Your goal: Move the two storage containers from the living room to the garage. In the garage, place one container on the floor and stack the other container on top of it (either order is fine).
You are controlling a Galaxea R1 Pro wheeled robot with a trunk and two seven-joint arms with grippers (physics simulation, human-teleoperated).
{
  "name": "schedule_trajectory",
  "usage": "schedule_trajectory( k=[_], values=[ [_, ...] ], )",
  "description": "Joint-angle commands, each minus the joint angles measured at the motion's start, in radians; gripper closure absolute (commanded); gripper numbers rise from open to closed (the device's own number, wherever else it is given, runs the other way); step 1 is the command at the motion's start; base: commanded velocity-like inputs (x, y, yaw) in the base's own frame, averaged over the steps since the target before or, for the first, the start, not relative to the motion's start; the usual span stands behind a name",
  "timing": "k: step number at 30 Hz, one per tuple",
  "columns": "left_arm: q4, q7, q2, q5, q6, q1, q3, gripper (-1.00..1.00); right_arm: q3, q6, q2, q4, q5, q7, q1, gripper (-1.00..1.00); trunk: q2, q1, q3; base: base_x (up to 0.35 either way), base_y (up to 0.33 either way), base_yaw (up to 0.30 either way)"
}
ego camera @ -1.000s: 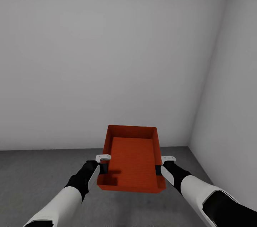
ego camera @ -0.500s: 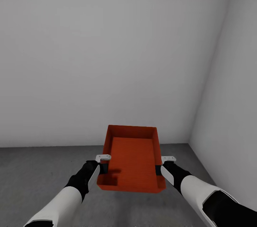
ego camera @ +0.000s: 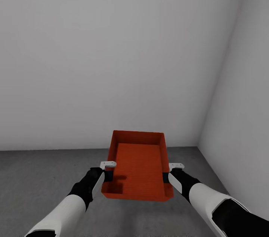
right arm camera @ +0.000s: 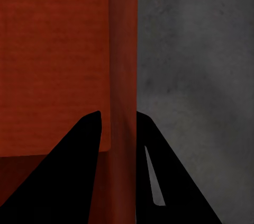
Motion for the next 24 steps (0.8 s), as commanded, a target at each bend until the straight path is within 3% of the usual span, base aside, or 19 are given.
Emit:
schedule_trajectory(
  k=[1, 24],
  values=[
    [-0.014, 0.067, 0.000, -0.038, 0.009, -0.001, 0.012, 1.00, 0.051, 0.002, -0.001, -0.002, -0.038, -0.006, 0.000, 1.00, -0.009, 0.004, -0.006, 0.000, 0.000, 0.000],
    [-0.014, 0.067, 0.000, -0.039, 0.009, -0.001, 0.012, 1.00, 0.050, 0.002, 0.001, -0.002, -0.038, -0.006, 0.000, 1.00, -0.170, 0.092, -0.115, 0.000, 0.000, 0.000]
  ],
)
